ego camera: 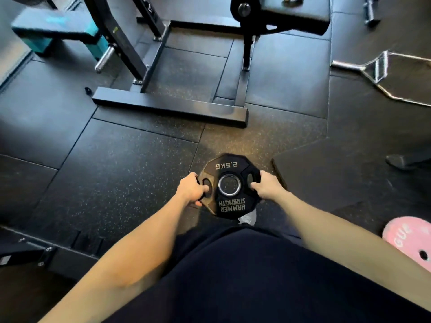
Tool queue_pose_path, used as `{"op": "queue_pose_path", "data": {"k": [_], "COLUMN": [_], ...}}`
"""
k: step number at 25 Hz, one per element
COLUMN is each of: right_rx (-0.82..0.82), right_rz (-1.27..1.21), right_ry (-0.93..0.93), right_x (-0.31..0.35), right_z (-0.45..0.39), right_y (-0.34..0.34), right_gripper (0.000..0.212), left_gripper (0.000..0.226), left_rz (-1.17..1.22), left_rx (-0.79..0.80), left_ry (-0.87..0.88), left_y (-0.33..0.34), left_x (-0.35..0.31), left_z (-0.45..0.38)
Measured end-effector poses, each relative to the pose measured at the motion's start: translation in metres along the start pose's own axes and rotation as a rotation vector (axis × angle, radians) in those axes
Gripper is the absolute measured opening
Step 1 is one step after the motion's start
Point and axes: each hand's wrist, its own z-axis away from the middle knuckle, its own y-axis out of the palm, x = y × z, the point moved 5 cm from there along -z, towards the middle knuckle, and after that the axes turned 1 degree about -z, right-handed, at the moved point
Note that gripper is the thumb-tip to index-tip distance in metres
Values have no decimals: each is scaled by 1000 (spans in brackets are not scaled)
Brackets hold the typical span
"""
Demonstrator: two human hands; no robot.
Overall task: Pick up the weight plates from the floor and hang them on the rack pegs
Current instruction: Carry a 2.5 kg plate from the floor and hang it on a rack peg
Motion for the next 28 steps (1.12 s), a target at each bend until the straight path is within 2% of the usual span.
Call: {"op": "queue_pose_path", "data": {"k": [4,8,14,21,28], "right_rx": [46,135,254,299,358], "right_rz": [190,281,436,488,562], "right_ry": [-148,-275,-393,-494,-621], "right_x": [60,132,254,453,620], "right_z": [-78,-138,-219,-317,-385], "right_y": [-64,-68,-24,32,87], "right_gripper": [34,29,34,33,33], "left_gripper": [31,28,36,35,33], "left_rz": [205,323,470,500,613], "left_rx": [-74,-186,-182,-340,-453], "left_ry": [-87,-189,-362,-421,-559], "left_y": [-24,-62,-131,-300,-427], "left_x": [-44,-47,-3,34,72], "left_z": [-33,-69,-139,-233,-297]}}
